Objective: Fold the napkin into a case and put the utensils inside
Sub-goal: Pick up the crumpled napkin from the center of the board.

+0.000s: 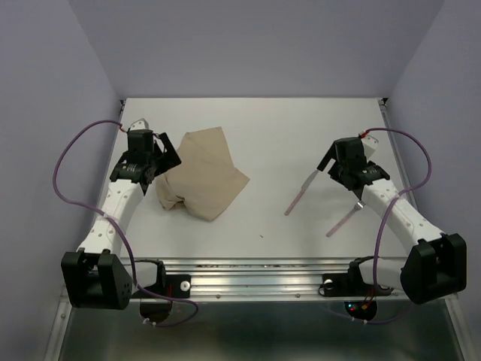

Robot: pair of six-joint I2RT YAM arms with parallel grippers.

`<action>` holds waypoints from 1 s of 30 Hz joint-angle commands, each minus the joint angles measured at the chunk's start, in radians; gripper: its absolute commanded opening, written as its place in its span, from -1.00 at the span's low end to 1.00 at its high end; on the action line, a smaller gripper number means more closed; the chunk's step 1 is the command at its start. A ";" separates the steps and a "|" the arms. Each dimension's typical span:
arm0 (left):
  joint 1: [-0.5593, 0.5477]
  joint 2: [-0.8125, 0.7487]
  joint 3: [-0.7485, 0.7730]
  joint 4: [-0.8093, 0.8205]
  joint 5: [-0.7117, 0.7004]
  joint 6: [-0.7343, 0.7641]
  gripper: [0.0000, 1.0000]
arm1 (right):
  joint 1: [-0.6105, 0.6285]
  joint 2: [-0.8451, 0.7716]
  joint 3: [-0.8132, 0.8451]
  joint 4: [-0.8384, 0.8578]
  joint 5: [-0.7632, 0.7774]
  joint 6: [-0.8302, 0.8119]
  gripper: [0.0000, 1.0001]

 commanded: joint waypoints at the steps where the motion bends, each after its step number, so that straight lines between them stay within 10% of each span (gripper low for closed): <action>1: -0.001 -0.003 0.035 0.000 0.010 0.023 0.97 | -0.003 -0.024 0.006 0.039 -0.001 0.013 1.00; 19: -0.588 0.363 0.256 -0.093 -0.223 -0.103 0.73 | -0.003 -0.088 -0.072 0.088 -0.116 0.005 1.00; 30: -0.684 0.724 0.495 -0.150 -0.281 -0.189 0.54 | -0.003 -0.126 -0.127 0.088 -0.148 0.026 1.00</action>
